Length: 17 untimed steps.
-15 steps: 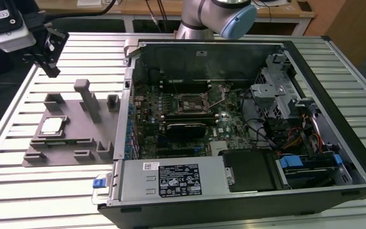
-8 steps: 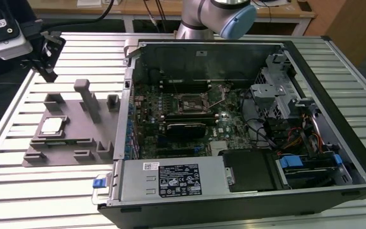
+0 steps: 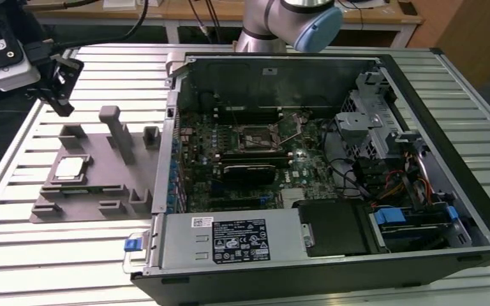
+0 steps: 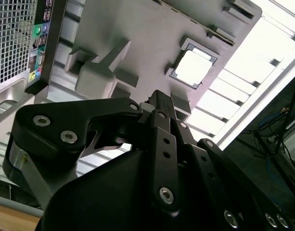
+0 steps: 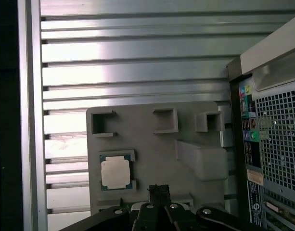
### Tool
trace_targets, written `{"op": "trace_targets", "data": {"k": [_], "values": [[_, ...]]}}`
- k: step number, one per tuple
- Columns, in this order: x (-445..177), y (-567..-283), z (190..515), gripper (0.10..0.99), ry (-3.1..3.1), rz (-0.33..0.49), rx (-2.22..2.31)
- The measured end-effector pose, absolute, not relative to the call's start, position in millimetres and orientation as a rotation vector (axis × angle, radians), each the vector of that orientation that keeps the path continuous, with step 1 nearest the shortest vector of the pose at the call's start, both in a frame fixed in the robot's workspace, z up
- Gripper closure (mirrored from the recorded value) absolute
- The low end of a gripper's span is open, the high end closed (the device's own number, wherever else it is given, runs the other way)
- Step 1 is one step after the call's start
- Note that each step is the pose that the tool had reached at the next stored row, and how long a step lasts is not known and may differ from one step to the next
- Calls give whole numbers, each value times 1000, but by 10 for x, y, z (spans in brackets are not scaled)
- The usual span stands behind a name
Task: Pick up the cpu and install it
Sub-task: 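Reach for the cpu, then pick up the cpu and move it towards the insertion slot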
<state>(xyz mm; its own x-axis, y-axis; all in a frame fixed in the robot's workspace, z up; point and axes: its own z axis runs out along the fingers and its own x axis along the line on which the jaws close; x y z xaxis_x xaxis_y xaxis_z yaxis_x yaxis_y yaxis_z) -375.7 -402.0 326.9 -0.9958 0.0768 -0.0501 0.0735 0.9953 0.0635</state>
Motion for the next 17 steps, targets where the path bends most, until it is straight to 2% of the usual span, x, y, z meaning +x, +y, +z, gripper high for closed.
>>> {"op": "trace_targets", "data": {"k": [10, 17], "values": [[-3818, -4020, 3090, 980, 3085, 95, 116], [-3820, -4020, 3080, 980, 3085, 95, 116]]}}
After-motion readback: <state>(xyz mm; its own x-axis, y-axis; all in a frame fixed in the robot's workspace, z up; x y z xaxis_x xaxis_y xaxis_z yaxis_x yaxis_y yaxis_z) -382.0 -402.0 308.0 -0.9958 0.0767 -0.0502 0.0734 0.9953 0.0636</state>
